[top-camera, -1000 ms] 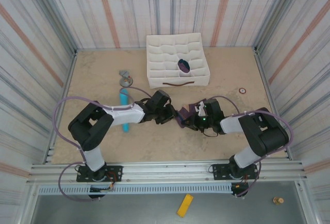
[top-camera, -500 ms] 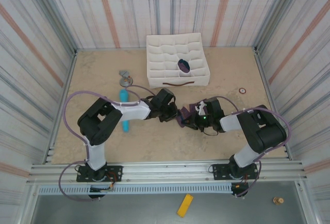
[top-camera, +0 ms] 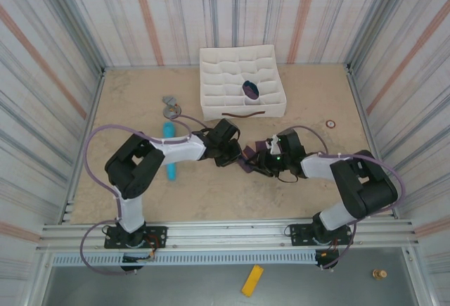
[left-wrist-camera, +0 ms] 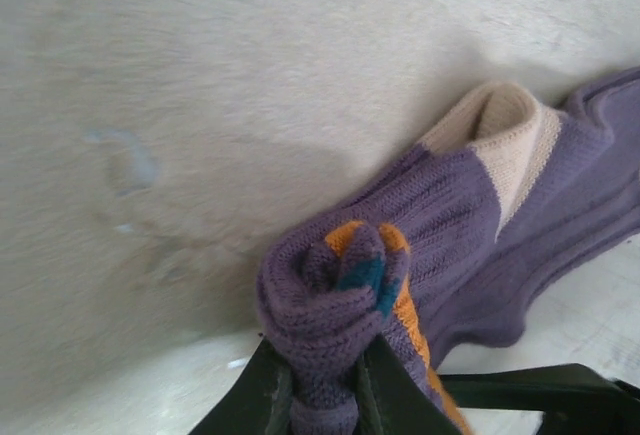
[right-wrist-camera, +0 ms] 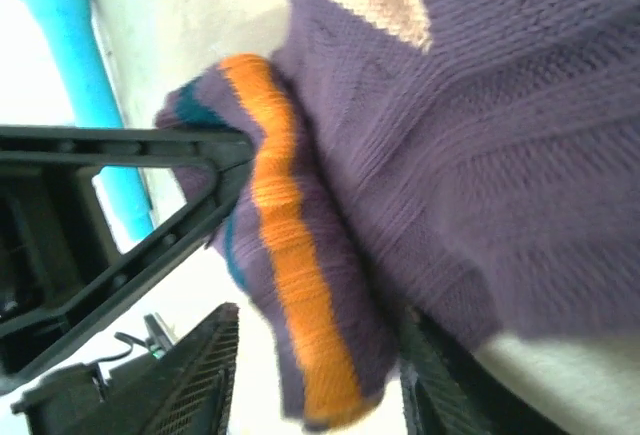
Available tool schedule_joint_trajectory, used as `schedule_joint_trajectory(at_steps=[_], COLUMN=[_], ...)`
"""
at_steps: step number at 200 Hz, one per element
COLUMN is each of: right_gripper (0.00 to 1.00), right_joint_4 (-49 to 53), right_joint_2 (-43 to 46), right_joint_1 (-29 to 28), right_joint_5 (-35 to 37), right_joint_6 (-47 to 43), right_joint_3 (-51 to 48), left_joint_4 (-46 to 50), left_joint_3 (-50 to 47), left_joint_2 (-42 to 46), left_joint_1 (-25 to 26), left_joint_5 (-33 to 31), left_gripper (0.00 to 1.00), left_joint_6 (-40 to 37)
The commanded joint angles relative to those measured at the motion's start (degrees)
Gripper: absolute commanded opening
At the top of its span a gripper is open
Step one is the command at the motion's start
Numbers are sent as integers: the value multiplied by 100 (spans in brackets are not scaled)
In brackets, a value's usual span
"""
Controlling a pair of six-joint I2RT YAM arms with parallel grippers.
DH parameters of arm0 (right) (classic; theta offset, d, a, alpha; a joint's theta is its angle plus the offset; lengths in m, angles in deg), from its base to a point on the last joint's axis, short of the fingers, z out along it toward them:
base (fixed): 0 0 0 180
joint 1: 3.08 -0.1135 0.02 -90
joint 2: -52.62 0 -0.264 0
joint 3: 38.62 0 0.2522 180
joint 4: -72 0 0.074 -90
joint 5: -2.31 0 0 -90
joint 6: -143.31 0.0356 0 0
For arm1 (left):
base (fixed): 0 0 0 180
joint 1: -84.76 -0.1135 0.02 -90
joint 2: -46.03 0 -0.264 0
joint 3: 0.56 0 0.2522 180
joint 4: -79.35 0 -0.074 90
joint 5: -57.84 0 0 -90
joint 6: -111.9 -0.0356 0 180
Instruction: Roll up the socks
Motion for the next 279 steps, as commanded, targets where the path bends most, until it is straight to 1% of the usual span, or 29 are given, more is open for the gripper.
schedule_joint_trajectory(at_steps=[1,16,31,60,66,73,93,119,149,200,248,279], right_gripper=[62,67,69,70,74,75,76,73,70,66,65,60], right_joint_4=[1407,1701,1833,1689,1643,1588,1326,872,359,-327,-472,-512], right_joint_2=[370,494,618,830,857,865,825,645,253,-486,-941,-1184], right_joint_1=[-304,-646,-1119,-2083,-2309,-2540,-3128,-3744,-4037,-4327,-4343,-4337], right_joint_5=[754,1178,1764,2999,3328,3670,4463,5222,5678,6014,5953,6240], right_joint_6=[-890,-1316,-1704,-2366,-2535,-2727,-3282,-3860,-4376,-4962,-5045,-4983], right_joint_3=[357,607,768,811,811,807,781,750,806,986,1184,1177], left_joint_4=[1005,1245,1368,1723,1761,1763,1690,1719,1755,1706,1680,1627], left_joint_3=[-105,-233,-397,-490,-524,-584,-792,-899,-917,-935,-934,-952], left_joint_2=[317,517,737,952,988,1018,1150,1275,1346,1311,1283,1276], left_joint_1=[-177,-273,-372,-505,-536,-573,-687,-812,-903,-939,-948,-964], left_joint_5=[-342,-382,-357,-245,-207,-149,-29,77,169,358,442,510], left_gripper=[0,0,0,0,0,0,0,0,0,0,0,0], left_joint_6=[-84,-64,-9,-61,-70,-70,-4,1,-8,0,-8,-15])
